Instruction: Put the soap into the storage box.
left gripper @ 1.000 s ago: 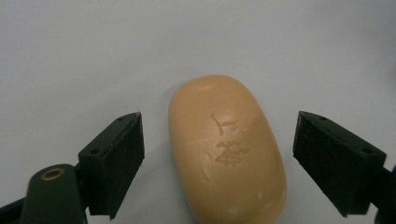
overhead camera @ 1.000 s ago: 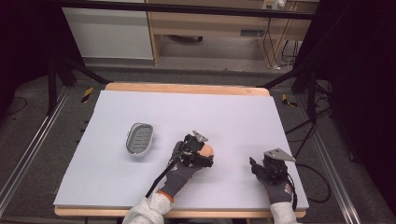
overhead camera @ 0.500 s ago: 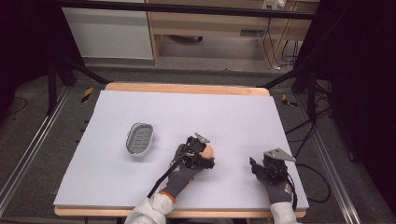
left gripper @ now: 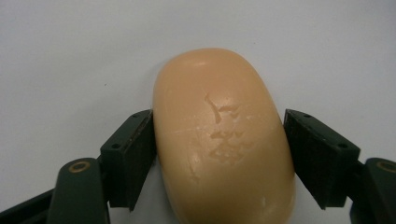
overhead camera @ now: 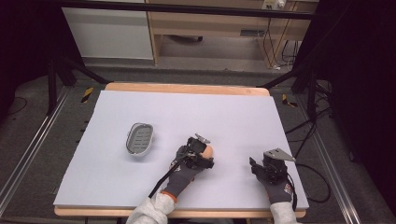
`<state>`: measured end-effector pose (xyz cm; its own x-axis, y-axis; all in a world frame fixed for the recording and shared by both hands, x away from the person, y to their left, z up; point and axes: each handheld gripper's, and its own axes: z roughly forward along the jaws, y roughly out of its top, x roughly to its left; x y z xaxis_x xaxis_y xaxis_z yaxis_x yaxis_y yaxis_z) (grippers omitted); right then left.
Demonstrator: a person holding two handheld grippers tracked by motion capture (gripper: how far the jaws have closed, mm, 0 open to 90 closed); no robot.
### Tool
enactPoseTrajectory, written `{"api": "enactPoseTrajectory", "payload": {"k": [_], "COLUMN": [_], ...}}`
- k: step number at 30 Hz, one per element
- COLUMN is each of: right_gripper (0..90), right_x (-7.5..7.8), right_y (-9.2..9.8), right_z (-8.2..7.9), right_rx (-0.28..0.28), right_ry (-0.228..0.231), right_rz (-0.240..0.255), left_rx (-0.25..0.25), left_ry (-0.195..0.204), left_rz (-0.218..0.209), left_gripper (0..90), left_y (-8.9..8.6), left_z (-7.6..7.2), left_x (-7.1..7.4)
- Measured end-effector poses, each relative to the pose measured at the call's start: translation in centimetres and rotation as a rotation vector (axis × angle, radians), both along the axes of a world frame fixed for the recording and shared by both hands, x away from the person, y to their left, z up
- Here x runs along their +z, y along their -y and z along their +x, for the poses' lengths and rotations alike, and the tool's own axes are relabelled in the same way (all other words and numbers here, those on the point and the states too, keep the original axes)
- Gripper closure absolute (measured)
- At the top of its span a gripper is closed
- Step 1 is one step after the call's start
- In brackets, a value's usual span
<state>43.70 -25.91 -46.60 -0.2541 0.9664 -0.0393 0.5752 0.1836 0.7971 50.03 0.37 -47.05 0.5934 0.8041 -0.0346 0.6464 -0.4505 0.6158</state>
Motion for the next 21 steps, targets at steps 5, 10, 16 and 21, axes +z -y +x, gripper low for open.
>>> {"api": "enactPoseTrajectory", "payload": {"k": [5, 10, 16, 21], "right_gripper": [40.6, 40.7, 40.8, 40.8], "right_x": [0.0, 0.0, 0.0, 0.0], "right_y": [0.0, 0.1, 0.1, 0.1], "right_z": [0.0, 0.1, 0.1, 0.1], "right_rx": [0.001, 0.006, 0.005, 0.004], "right_ry": [0.000, -0.003, -0.003, -0.004], "right_rz": [-0.001, -0.004, 0.000, 0.002], "left_rx": [0.017, 0.012, 0.000, -0.005], "left_ry": [-0.006, -0.002, 0.002, 0.017], "left_rz": [0.004, 0.008, 0.005, -0.011], "left_gripper": [28.7, 30.0, 30.7, 31.0], "left_y": [0.1, 0.1, -0.3, -0.9], "left_z": [0.0, 0.0, -0.2, -0.5], "left_x": [0.1, 0.1, 0.4, 1.1]}}
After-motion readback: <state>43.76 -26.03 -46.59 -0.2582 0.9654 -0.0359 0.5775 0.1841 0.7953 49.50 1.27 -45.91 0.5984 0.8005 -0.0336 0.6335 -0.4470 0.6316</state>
